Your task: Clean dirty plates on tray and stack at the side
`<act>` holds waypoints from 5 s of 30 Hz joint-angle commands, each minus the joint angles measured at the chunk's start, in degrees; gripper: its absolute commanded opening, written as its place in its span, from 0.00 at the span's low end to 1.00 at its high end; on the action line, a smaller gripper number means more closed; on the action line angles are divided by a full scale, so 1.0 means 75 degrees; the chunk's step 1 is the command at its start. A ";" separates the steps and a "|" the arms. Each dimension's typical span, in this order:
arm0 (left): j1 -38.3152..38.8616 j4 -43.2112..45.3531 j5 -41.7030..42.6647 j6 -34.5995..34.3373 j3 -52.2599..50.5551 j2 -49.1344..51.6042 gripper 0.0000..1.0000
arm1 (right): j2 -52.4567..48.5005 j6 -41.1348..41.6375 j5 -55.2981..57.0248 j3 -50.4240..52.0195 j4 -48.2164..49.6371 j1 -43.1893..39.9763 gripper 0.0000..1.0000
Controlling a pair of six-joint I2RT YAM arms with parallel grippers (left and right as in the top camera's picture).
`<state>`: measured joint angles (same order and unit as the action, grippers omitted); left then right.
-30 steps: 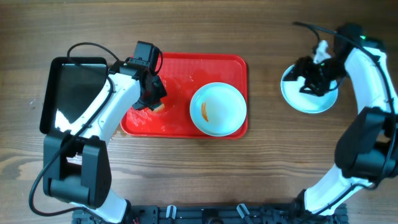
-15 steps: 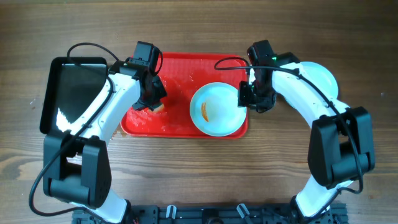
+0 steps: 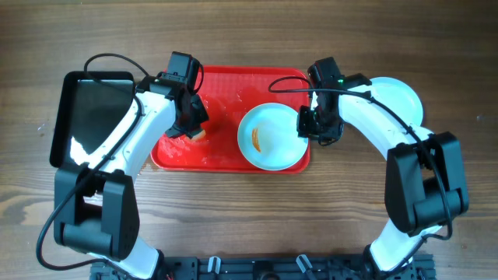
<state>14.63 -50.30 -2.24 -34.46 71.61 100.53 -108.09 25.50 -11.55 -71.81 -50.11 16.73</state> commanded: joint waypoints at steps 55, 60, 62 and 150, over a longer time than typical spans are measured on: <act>0.0015 -0.0035 -0.0108 -0.0038 -0.0050 -0.0061 0.04 | -0.0044 0.0230 0.0329 0.0134 0.0341 0.0326 0.31; 0.0015 -0.0035 -0.0108 -0.0038 -0.0050 -0.0061 0.04 | -0.0044 0.0431 0.0251 0.0134 0.0382 0.0326 0.27; 0.0015 -0.0035 -0.0108 -0.0038 -0.0050 -0.0061 0.04 | -0.0047 0.0428 0.0131 0.0134 0.0396 0.0326 0.27; 0.0583 0.3450 0.1090 0.1545 -0.1478 0.0070 0.04 | -0.0790 0.3223 0.1402 -0.0583 0.2361 0.2696 0.04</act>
<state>19.07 -24.23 4.73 -24.01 60.47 100.55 -114.43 47.44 -4.08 -74.85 -32.56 36.73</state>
